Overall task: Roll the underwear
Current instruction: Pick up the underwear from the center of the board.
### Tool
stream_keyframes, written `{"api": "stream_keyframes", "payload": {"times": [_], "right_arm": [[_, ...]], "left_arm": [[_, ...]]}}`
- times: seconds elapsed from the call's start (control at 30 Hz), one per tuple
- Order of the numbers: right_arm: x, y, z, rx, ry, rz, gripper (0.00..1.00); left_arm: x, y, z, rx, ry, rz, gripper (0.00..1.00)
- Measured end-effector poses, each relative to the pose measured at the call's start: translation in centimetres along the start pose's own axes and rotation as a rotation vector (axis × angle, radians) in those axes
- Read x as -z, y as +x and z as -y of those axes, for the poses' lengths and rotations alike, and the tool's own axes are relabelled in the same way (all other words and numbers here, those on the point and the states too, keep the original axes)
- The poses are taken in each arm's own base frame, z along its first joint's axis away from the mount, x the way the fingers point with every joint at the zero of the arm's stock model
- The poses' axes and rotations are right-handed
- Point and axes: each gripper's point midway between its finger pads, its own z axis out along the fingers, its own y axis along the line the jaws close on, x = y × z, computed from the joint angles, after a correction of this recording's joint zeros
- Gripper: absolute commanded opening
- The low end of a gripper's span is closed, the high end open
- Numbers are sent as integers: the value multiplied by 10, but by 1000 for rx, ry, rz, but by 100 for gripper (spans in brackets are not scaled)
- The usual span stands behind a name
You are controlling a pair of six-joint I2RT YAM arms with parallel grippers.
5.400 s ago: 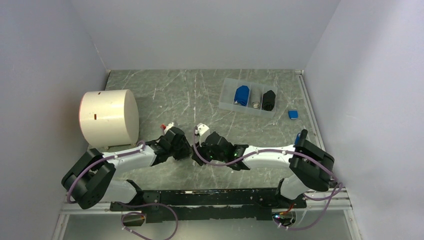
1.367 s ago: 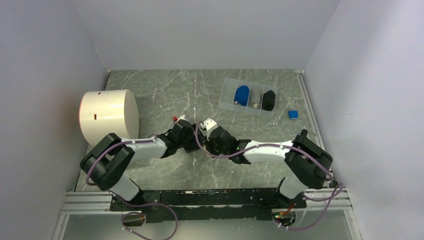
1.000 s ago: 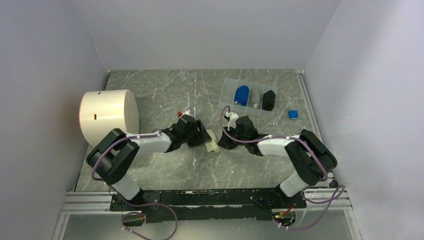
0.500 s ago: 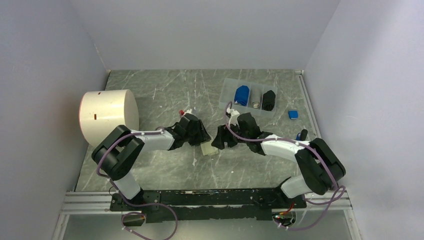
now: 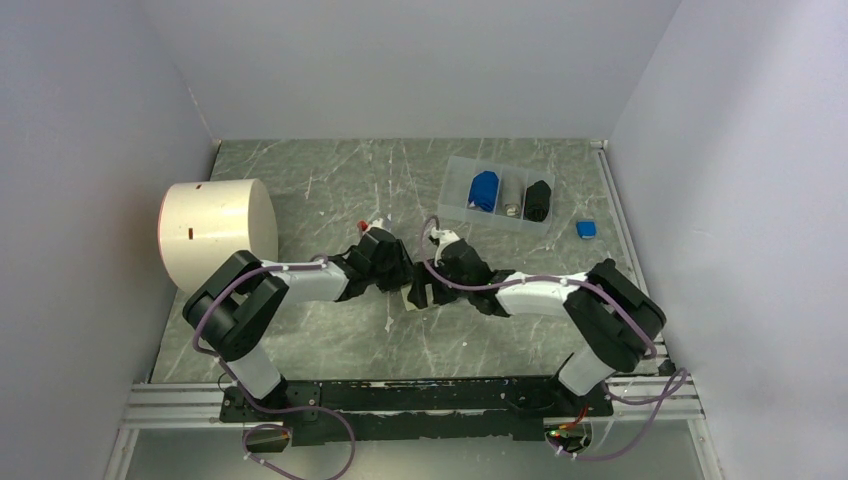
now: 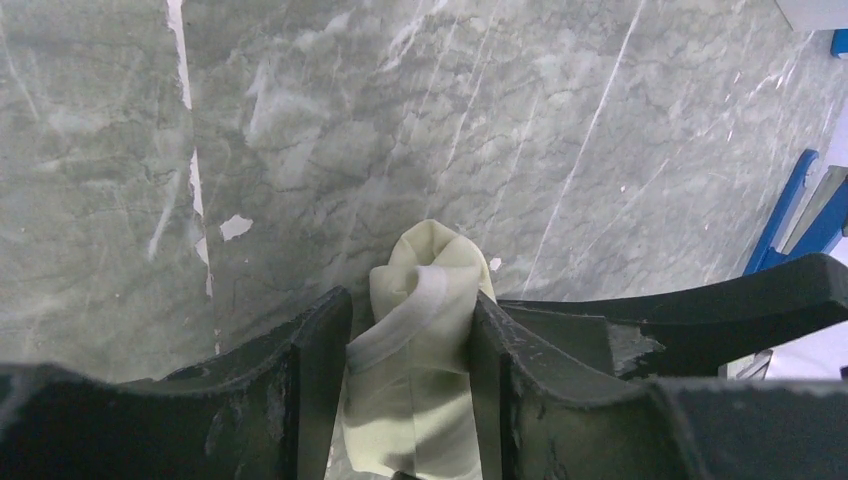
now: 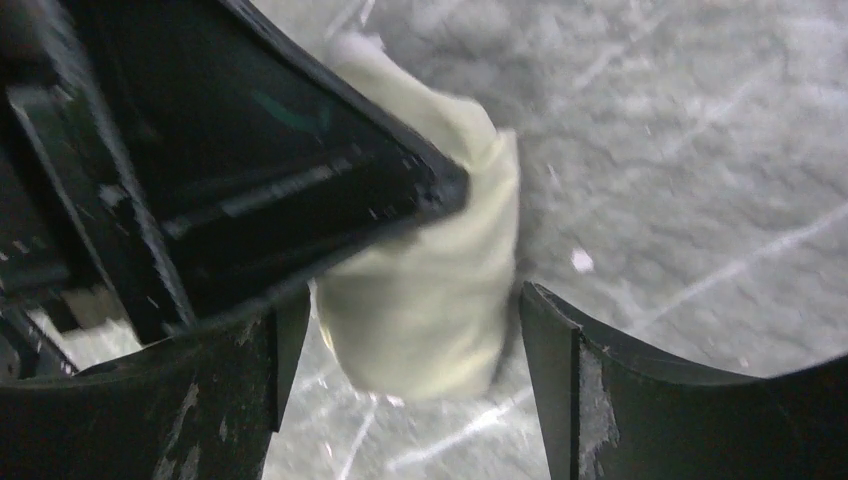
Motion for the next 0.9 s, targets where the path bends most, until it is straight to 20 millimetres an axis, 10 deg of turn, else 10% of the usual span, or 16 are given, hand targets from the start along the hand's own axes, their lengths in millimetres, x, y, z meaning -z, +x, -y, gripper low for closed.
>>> {"api": "stream_keyframes", "payload": {"times": [0.17, 0.47, 0.9], "right_arm": [[-15, 0, -4, 42, 85, 12, 77], [-29, 3, -8, 114, 250, 72, 33], [-16, -22, 9, 197, 414, 58, 0]], "left_arm": [[0, -5, -3, 12, -4, 21, 53], [10, -25, -18, 71, -15, 51, 72], [79, -62, -68, 93, -137, 120, 79]]}}
